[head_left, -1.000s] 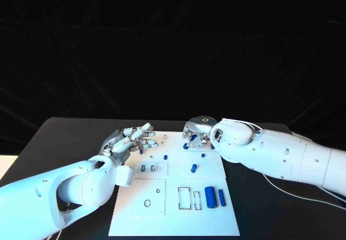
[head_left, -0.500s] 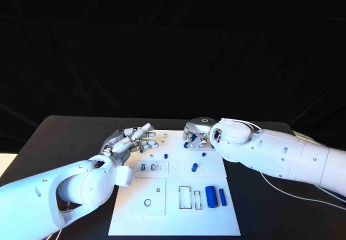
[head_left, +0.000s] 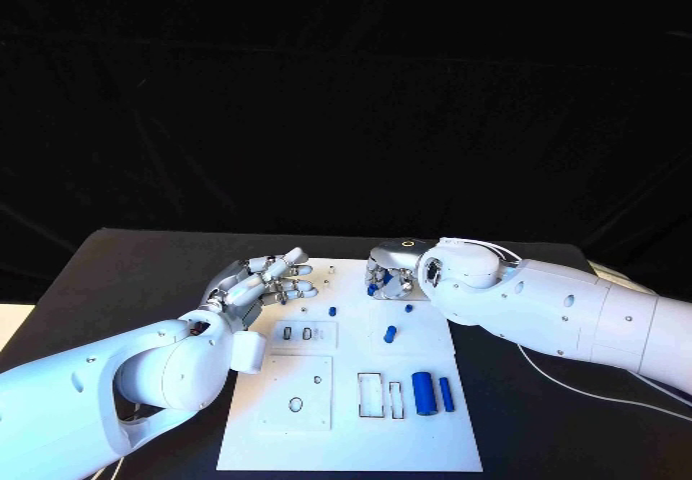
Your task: Assemble the parts on the task board
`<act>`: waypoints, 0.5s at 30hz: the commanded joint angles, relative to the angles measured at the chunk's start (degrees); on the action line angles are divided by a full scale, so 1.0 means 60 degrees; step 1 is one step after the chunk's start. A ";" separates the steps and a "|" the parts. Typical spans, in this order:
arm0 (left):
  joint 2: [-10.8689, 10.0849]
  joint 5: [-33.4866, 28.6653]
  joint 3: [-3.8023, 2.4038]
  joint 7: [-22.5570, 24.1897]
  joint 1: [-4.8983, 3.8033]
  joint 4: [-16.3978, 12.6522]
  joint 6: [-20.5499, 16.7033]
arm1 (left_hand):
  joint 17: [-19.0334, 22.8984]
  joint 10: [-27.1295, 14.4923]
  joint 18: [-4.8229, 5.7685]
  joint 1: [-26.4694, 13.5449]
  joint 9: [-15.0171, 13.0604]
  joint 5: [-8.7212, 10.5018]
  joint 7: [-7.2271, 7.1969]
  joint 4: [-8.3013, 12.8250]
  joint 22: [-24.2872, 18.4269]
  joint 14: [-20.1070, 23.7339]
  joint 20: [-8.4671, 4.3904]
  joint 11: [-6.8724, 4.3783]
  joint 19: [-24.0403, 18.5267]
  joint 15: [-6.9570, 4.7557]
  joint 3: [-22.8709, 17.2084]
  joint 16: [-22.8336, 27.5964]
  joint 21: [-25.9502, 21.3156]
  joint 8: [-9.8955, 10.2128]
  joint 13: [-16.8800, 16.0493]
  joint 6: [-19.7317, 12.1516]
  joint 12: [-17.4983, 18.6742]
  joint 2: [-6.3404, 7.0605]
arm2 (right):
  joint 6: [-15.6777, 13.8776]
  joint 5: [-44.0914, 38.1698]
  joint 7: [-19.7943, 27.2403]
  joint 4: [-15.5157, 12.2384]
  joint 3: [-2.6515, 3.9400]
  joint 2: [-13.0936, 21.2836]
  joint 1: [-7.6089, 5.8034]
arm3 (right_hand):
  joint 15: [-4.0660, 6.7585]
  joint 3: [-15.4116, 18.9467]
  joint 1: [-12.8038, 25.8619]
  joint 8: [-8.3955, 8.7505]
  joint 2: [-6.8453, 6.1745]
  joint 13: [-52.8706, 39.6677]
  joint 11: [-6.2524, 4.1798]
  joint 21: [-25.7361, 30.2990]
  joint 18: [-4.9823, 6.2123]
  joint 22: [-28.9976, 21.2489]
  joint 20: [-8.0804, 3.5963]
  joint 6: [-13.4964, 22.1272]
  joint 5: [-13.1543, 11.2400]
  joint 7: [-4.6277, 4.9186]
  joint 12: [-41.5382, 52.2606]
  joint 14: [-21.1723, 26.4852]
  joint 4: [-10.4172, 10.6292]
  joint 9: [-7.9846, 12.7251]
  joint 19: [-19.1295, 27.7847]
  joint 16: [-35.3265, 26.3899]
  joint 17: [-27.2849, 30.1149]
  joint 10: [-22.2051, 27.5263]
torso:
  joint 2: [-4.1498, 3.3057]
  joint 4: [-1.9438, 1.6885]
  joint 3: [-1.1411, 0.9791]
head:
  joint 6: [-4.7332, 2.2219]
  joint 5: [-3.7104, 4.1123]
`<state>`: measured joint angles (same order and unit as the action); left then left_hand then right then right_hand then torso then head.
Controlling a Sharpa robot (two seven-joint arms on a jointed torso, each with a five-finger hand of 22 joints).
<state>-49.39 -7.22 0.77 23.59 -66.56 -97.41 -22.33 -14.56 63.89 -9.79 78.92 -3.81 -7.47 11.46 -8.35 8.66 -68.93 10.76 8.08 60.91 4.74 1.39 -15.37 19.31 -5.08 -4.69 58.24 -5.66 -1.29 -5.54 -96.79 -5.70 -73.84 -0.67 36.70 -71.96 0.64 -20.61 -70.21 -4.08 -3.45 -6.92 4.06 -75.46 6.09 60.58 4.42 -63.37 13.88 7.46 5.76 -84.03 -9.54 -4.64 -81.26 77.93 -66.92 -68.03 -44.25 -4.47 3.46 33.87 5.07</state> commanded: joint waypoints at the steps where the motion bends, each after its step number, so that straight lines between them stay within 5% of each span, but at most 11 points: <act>1: 0.0006 -0.0014 -0.0008 -0.0031 -0.0013 -0.0005 0.0147 | -0.0012 0.0004 -0.0094 -0.0044 0.0010 -0.0021 0.0061 0.0033 0.0017 0.0081 0.0013 0.0032 0.0058 0.0012 0.0010 0.0039 0.0046 0.0051 0.0004 0.0016 0.0066 -0.0076 | 0.0236 0.0064 0.0069 0.0015 0.0002 -0.0019 0.0003 | 0.0087 -0.0189 -0.0119 -0.0094 0.0192 -0.0016 -0.0062 -0.0056 -0.0115 0.0011 0.0014 -0.0198 -0.0004 -0.0035 0.0066 -0.0410 0.0001 -0.0046 0.0071 0.0041 0.0018 -0.0070 | -0.0025 -0.0011 0.0007 | 0.0026 0.0001; 9: 0.0006 -0.0014 -0.0008 -0.0059 -0.0013 -0.0012 0.0143 | -0.0029 -0.0006 -0.0095 -0.0040 0.0010 -0.0022 0.0069 0.0039 0.0020 0.0076 0.0014 0.0037 0.0060 0.0013 0.0008 0.0033 0.0052 0.0062 0.0007 0.0008 0.0080 -0.0088 | 0.0090 0.0000 0.0144 0.0115 0.0001 -0.0045 0.0006 | 0.0108 -0.0617 -0.0352 -0.0180 0.0478 -0.0001 -0.0087 -0.0098 -0.0115 0.0037 -0.0010 -0.0480 -0.0039 -0.0055 0.0030 -0.0401 -0.0006 -0.0173 0.0105 0.0065 0.0028 -0.0176 | -0.0052 -0.0038 0.0019 | 0.0056 -0.0032; 15: 0.0002 -0.0014 -0.0008 -0.0076 -0.0013 0.0004 0.0125 | -0.0085 -0.0011 -0.0100 -0.0032 0.0009 -0.0022 0.0074 0.0055 0.0037 0.0018 0.0009 0.0039 0.0090 0.0003 0.0009 -0.0014 0.0085 0.0080 0.0008 0.0001 0.0103 -0.0104 | -0.0833 0.0478 0.0193 0.0029 0.0002 0.0026 0.0007 | 0.0125 -0.0668 -0.0221 -0.0237 0.0531 -0.0012 -0.0117 -0.0123 -0.0115 0.0060 -0.0019 -0.0610 -0.0217 -0.0095 0.0043 -0.0398 0.0154 -0.0267 0.0119 0.0078 0.0031 -0.0307 | -0.0050 -0.0032 0.0022 | 0.0068 -0.0081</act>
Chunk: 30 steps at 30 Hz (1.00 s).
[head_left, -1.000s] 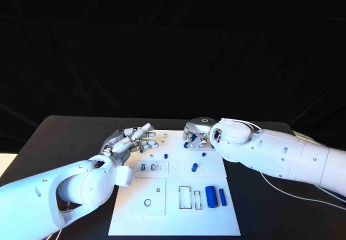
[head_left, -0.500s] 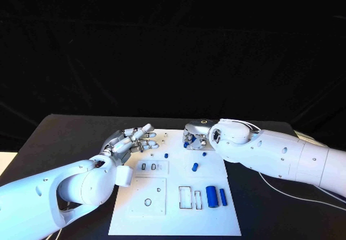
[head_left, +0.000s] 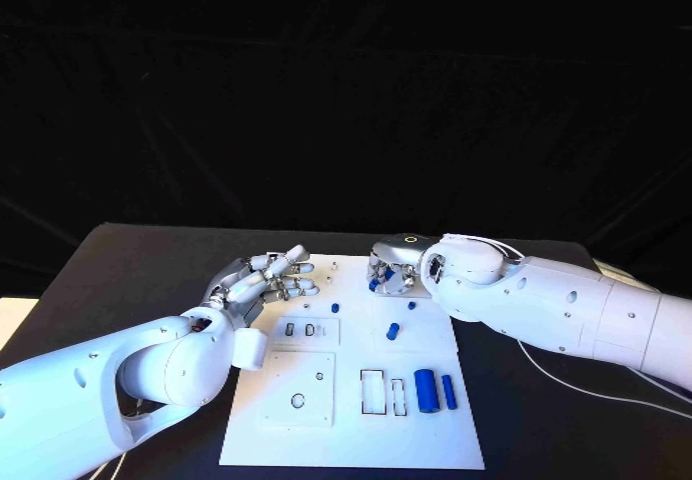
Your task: Assemble the parts on the task board
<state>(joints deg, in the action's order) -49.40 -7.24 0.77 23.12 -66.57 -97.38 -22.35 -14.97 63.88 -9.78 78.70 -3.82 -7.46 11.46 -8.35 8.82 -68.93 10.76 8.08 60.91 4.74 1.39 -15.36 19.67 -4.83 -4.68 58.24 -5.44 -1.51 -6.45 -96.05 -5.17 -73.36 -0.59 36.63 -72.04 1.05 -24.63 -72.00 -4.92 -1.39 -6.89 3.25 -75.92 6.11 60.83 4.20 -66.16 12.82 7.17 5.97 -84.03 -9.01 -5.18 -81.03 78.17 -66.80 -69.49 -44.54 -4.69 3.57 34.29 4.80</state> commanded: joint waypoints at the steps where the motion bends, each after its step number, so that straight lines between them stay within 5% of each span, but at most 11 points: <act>1: 0.0000 -0.0011 -0.0008 0.0000 -0.0012 0.0001 0.0123 | -0.0018 -0.0011 -0.0101 0.0006 0.0010 -0.0022 0.0074 0.0055 0.0011 0.0018 0.0009 0.0039 0.0091 0.0003 0.0009 -0.0014 0.0024 0.0039 0.0008 0.0001 0.0066 -0.0067 | -0.0839 0.0478 0.0099 -0.0076 -0.0010 0.0055 0.0020 | 0.0059 0.0002 0.0095 -0.0098 0.0187 -0.0015 0.0019 -0.0048 -0.0119 0.0018 0.0017 -0.0147 -0.0052 -0.0049 0.0004 -0.0398 0.0084 -0.0185 0.0083 0.0043 0.0005 -0.0065 | 0.0000 -0.0001 0.0006 | -0.0002 -0.0039; 8: -0.0022 -0.0013 -0.0007 0.0002 -0.0012 0.0027 0.0141 | -0.0026 -0.0017 -0.0101 0.0009 0.0011 -0.0022 0.0077 0.0059 0.0013 0.0017 0.0009 0.0040 0.0093 0.0004 0.0008 -0.0018 0.0029 0.0045 0.0009 -0.0005 0.0073 -0.0070 | -0.1644 0.1087 -0.0071 -0.0137 0.0009 0.0064 0.0015 | 0.0061 0.0027 0.0196 -0.0083 0.0132 -0.0004 0.0018 -0.0056 -0.0120 0.0023 0.0013 -0.0126 -0.0130 -0.0059 -0.0032 -0.0395 0.0179 -0.0223 0.0092 0.0046 0.0014 -0.0055 | -0.0021 0.0012 0.0001 | -0.0086 -0.0087; 13: -0.0009 -0.0050 -0.0007 0.0020 -0.0012 0.0035 0.0221 | -0.0031 -0.0021 -0.0100 0.0010 0.0011 -0.0021 0.0078 0.0062 0.0014 0.0017 0.0009 0.0042 0.0094 0.0004 0.0009 -0.0020 0.0031 0.0048 0.0010 -0.0008 0.0078 -0.0071 | -0.2045 0.1211 -0.0249 0.0178 0.0021 -0.0184 0.0009 | 0.0052 0.0018 0.0251 -0.0043 0.0089 0.0011 0.0033 -0.0063 -0.0122 0.0030 0.0017 -0.0062 -0.0080 -0.0043 -0.0081 -0.0393 0.0243 -0.0243 0.0100 0.0048 0.0021 -0.0006 | -0.0037 -0.0020 0.0032 | -0.0214 -0.0113; 18: 0.0008 -0.0061 -0.0007 0.0025 -0.0012 0.0048 0.0250 | -0.0031 -0.0021 -0.0100 0.0010 0.0011 -0.0021 0.0078 0.0062 0.0014 0.0017 0.0009 0.0042 0.0094 0.0004 0.0009 -0.0020 0.0031 0.0048 0.0010 -0.0008 0.0078 -0.0071 | -0.2235 0.1241 -0.0359 0.0470 0.0024 -0.0494 0.0007 | 0.0050 0.0014 0.0256 -0.0038 0.0088 0.0013 0.0036 -0.0064 -0.0122 0.0030 0.0018 -0.0055 -0.0072 -0.0040 -0.0086 -0.0392 0.0253 -0.0246 0.0101 0.0048 0.0025 -0.0002 | -0.0055 -0.0017 0.0012 | -0.0305 -0.0167; 21: 0.0015 -0.0063 -0.0007 0.0027 -0.0012 0.0053 0.0248 | -0.0031 -0.0021 -0.0100 0.0010 0.0011 -0.0021 0.0078 0.0062 0.0014 0.0017 0.0009 0.0042 0.0094 0.0004 0.0009 -0.0020 0.0031 0.0048 0.0010 -0.0008 0.0078 -0.0071 | -0.2264 0.1242 -0.0371 0.0630 0.0025 -0.0703 0.0007 | 0.0050 0.0011 0.0256 -0.0036 0.0090 0.0013 0.0036 -0.0064 -0.0122 0.0029 0.0019 -0.0053 -0.0069 -0.0040 -0.0087 -0.0393 0.0255 -0.0247 0.0102 0.0051 0.0019 -0.0002 | -0.0066 -0.0028 0.0028 | -0.0341 -0.0163; 30: 0.0024 -0.0065 -0.0007 0.0027 -0.0013 0.0032 0.0245 | -0.0031 -0.0021 -0.0100 0.0010 0.0011 -0.0021 0.0078 0.0062 0.0014 0.0017 0.0009 0.0042 0.0094 0.0004 0.0009 -0.0020 0.0031 0.0048 0.0010 -0.0008 0.0078 -0.0071 | -0.2266 0.1007 -0.0417 0.0864 0.0025 -0.1165 0.0007 | 0.0048 0.0010 0.0266 -0.0024 0.0076 0.0013 0.0038 -0.0063 -0.0121 0.0024 0.0021 -0.0034 -0.0089 -0.0034 -0.0091 -0.0391 0.0268 -0.0252 0.0107 0.0049 0.0025 -0.0003 | -0.0077 -0.0015 0.0026 | -0.0321 -0.0180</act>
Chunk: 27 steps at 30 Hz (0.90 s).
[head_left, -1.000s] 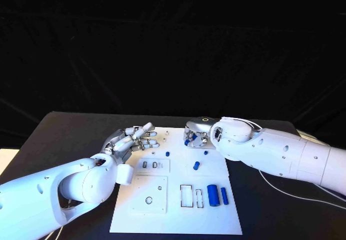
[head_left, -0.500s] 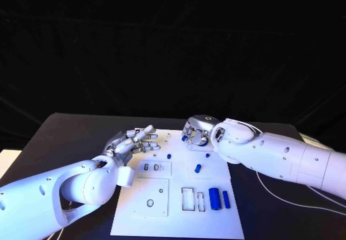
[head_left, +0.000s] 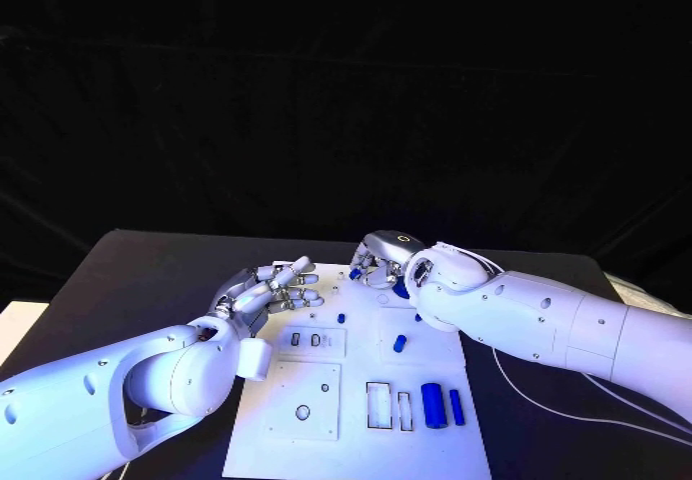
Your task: Assemble the parts on the task board
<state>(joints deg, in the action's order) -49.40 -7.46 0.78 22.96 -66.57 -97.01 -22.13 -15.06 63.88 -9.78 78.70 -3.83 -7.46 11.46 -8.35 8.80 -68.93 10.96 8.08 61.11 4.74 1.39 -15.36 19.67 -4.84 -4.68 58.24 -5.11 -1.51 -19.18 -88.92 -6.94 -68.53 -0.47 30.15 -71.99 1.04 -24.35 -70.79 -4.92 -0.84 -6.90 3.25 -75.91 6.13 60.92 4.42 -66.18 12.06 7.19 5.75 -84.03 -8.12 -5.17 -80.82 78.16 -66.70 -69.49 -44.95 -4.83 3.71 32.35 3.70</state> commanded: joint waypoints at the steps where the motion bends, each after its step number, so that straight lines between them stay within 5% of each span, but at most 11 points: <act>1: 0.0026 -0.0028 -0.0008 0.0051 -0.0013 -0.0034 0.0209 | -0.0015 -0.0021 -0.0101 0.0010 0.0013 -0.0021 0.0078 0.0062 0.0017 0.0017 -0.0025 0.0042 0.0060 0.0004 0.0009 -0.0020 0.0031 0.0050 0.0010 -0.0008 0.0023 -0.0071 | -0.0138 -0.0211 -0.0134 0.0089 0.0004 -0.0128 -0.0002 | 0.0048 -0.0037 0.0070 -0.0022 -0.0019 0.0013 0.0038 -0.0062 -0.0123 0.0007 -0.0014 -0.0027 0.0027 -0.0037 -0.0054 -0.0391 0.0126 -0.0255 0.0073 0.0051 0.0009 -0.0006 | -0.0010 0.0012 -0.0001 | -0.0009 -0.0004; 27: 0.0035 -0.0029 -0.0009 0.0027 -0.0023 -0.0101 0.0230 | -0.0034 -0.0034 -0.0100 0.0011 0.0014 -0.0019 0.0085 0.0069 0.0021 0.0015 -0.0025 0.0046 0.0062 0.0006 0.0014 -0.0028 0.0039 0.0062 0.0012 -0.0020 0.0038 -0.0071 | -0.0005 -0.0386 -0.0683 0.0609 0.0002 -0.0736 0.0019 | 0.0042 -0.0036 0.0098 0.0005 -0.0061 0.0011 0.0047 -0.0057 -0.0119 -0.0010 -0.0009 0.0013 -0.0026 -0.0024 -0.0067 -0.0388 0.0161 -0.0270 0.0086 0.0051 0.0016 0.0001 | -0.0050 0.0001 0.0009 | 0.0070 -0.0057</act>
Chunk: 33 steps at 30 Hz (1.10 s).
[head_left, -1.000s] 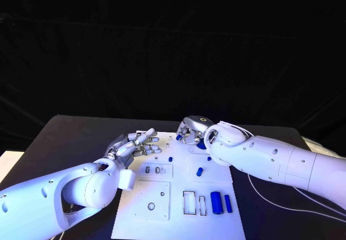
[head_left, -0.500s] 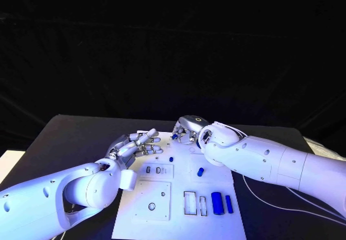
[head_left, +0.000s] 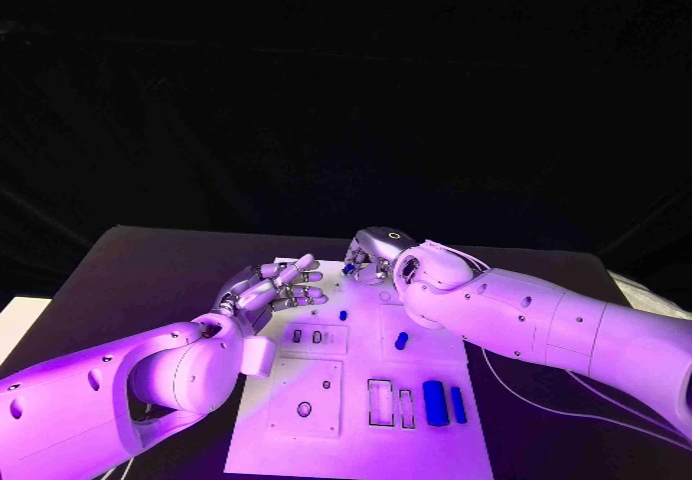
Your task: Assemble the parts on the task board
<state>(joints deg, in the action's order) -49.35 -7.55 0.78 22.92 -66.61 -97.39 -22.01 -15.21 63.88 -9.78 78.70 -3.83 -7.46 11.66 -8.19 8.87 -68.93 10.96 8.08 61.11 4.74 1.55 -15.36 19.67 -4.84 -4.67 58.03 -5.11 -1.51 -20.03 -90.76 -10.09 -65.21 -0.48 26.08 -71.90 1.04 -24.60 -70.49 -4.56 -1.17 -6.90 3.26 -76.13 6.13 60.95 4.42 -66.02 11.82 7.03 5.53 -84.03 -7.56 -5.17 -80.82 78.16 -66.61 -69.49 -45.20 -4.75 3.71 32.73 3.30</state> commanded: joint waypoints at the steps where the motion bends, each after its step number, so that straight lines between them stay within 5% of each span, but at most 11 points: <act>1: 0.0028 -0.0013 -0.0009 0.0034 -0.0018 -0.0042 0.0210 | -0.0009 -0.0034 -0.0100 0.0011 0.0014 -0.0019 0.0051 0.0042 0.0009 0.0015 -0.0025 0.0046 0.0062 0.0006 -0.0013 -0.0029 0.0040 0.0062 0.0012 0.0014 0.0038 -0.0071 | 0.0159 -0.0091 -0.0180 0.0054 0.0004 -0.0075 0.0005 | 0.0041 0.0004 0.0051 -0.0048 -0.0008 0.0012 0.0048 -0.0020 -0.0119 -0.0018 -0.0008 -0.0007 0.0005 0.0004 -0.0034 -0.0387 0.0074 -0.0272 0.0088 0.0051 0.0003 0.0006 | -0.0008 -0.0011 0.0009 | 0.0012 0.0009; 20: 0.0059 -0.0013 -0.0009 0.0007 -0.0025 -0.0082 0.0227 | -0.0029 -0.0041 -0.0100 0.0026 0.0013 -0.0020 0.0053 0.0058 0.0014 0.0018 -0.0026 0.0048 0.0062 0.0008 -0.0016 -0.0034 0.0047 0.0070 0.0013 0.0009 0.0050 -0.0078 | 0.0336 -0.0280 -0.0571 0.0088 -0.0001 -0.0325 0.0007 | -0.0014 0.0001 0.0102 0.0073 -0.0169 0.0035 0.0118 0.0080 -0.0086 -0.0219 0.0045 0.0181 -0.0109 0.0084 -0.0149 -0.0333 0.0158 -0.0295 0.0190 -0.0060 0.0222 0.0194 | -0.0018 0.0003 0.0019 | 0.0079 -0.0005; 28: 0.0054 -0.0013 -0.0009 -0.0003 -0.0025 -0.0062 0.0225 | -0.0029 -0.0041 -0.0100 0.0026 0.0013 -0.0020 0.0053 0.0058 0.0014 0.0018 -0.0026 0.0048 0.0062 0.0008 -0.0016 -0.0034 0.0047 0.0070 0.0013 0.0009 0.0050 -0.0078 | 0.0171 -0.0220 -0.0416 0.0167 -0.0005 -0.0341 0.0005 | -0.0373 0.0323 0.0145 0.0184 -0.0689 0.0403 0.0564 0.0764 0.0114 -0.1416 0.0384 0.1665 -0.0228 0.0535 -0.0299 -0.0118 0.0286 -0.0006 0.0651 -0.0621 0.1183 0.1812 | -0.0021 0.0008 0.0015 | 0.0094 -0.0012; 33: 0.0051 -0.0013 -0.0009 -0.0006 -0.0025 -0.0053 0.0228 | -0.0029 -0.0041 -0.0100 0.0026 0.0013 -0.0020 0.0053 0.0058 0.0014 0.0018 -0.0026 0.0048 0.0062 0.0008 -0.0016 -0.0034 0.0047 0.0070 0.0013 0.0009 0.0050 -0.0078 | -0.0024 -0.0181 -0.0282 0.0108 -0.0007 -0.0272 0.0005 | -0.0404 0.0510 0.0018 0.0177 -0.0734 0.0500 0.0610 0.0873 0.0147 -0.1588 0.0434 0.1997 -0.0216 0.0551 -0.0270 -0.0093 0.0280 0.0079 0.0693 -0.0714 0.1347 0.2190 | -0.0028 0.0003 0.0011 | 0.0096 -0.0006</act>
<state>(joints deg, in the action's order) -49.13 -7.58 0.77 22.70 -66.68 -97.67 -21.87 -15.32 63.88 -9.78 78.70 -3.83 -7.46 11.66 -8.19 8.86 -68.93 10.96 8.08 61.11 4.74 1.55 -15.36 19.67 -4.62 -4.67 58.04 -5.11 -1.51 -19.44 -91.52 -12.73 -64.37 -0.50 24.33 -71.89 -1.03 -21.89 -70.09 -3.63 -5.40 -3.95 6.93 -71.25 6.15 51.49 6.83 -54.35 10.85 10.31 3.66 -84.03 -5.85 -4.75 -76.77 74.05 -58.58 -56.57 -45.32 -4.72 3.79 33.30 3.24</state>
